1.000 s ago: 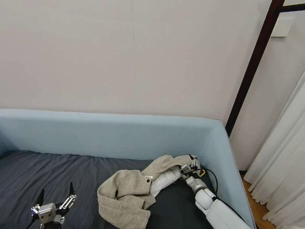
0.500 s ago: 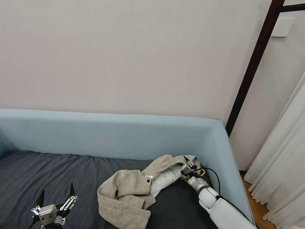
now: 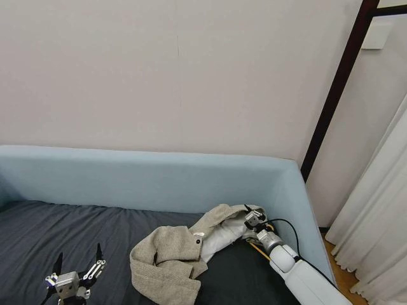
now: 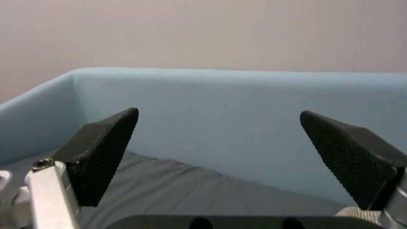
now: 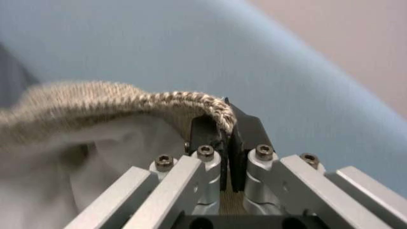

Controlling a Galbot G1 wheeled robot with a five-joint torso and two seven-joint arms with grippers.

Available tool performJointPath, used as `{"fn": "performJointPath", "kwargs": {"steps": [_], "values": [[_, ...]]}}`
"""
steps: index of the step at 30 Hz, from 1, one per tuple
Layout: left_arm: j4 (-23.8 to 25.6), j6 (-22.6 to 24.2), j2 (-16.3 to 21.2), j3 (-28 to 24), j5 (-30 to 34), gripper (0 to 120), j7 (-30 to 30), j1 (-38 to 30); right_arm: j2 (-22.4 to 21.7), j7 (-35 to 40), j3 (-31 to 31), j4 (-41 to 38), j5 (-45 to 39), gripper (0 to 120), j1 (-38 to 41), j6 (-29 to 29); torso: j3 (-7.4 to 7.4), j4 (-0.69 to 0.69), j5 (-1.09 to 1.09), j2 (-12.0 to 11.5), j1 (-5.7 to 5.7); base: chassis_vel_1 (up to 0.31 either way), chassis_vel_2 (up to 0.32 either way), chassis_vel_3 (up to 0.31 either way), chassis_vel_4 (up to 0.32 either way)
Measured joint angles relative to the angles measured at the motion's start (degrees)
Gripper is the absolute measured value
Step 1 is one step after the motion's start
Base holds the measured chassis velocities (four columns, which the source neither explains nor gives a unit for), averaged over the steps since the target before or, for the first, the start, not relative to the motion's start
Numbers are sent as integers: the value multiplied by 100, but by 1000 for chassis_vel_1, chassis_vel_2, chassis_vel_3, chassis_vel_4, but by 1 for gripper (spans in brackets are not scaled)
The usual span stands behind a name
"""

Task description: Pick up the clothes from the sofa and hang them on the clothes hanger.

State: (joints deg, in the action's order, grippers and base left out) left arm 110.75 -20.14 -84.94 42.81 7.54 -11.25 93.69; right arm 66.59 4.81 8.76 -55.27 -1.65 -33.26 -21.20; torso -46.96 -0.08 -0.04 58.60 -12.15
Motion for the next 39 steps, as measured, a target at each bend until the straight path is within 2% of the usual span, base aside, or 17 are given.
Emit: {"fn": "performJointPath", "kwargs": {"steps": [2,5,6,8,9,14,17,20,21,24,30,32,39], "values": [[-27,-217,62,-25,257,100,78,-42,-196,-95,141,-771,-850,0,0,31,0,1,0,0,0,0,0,0,0],[-66,-579,205,-117,693,100,450,-98,-472,195,422,-1957,-2347,0,73,648,0,2,0,0,0,0,0,0,0],[-66,-579,205,-117,693,100,450,-98,-472,195,422,-1957,-2347,0,73,648,0,2,0,0,0,0,0,0,0],[-94,-811,378,-248,880,100,703,-133,-607,479,533,-2642,-3183,0,210,1019,1,1,-2,0,0,0,0,0,0],[-94,-811,378,-248,880,100,703,-133,-607,479,533,-2642,-3183,0,210,1019,1,1,-2,0,0,0,0,0,0],[-73,-1080,918,-540,1008,100,1247,-289,-779,806,643,-3740,-4421,0,750,1476,1,0,-1,0,0,0,0,0,0],[-155,-1043,1014,-652,959,100,1340,-323,-779,832,645,-3918,-4522,0,851,1538,1,1,0,0,0,0,0,0,0],[-739,-1097,1005,-1018,687,100,1626,-466,-714,840,688,-4053,-4475,0,859,1592,1,2,-2,0,0,0,0,0,0],[-739,-1097,1005,-1018,687,100,1626,-466,-714,840,688,-4053,-4475,0,859,1592,1,2,-2,0,0,0,0,0,0],[-1278,-1135,941,-1331,606,100,1932,-653,-618,808,757,-4006,-4255,0,747,1592,0,1,-2,0,0,0,0,0,0],[-1890,-1162,1033,-1694,575,100,2603,-1073,-474,774,828,-3900,-4091,0,675,1587,0,0,0,0,0,0,0,0,0],[-2235,-1179,1036,-1873,529,100,2822,-1310,-414,761,867,-3829,-4025,0,701,1582,0,0,-1,0,0,0,0,0,0],[-2622,-1186,977,-2070,416,100,2885,-1594,-367,752,891,-3780,-3984,0,737,1579,0,0,-1,0,-1,0,0,0,0]]}}
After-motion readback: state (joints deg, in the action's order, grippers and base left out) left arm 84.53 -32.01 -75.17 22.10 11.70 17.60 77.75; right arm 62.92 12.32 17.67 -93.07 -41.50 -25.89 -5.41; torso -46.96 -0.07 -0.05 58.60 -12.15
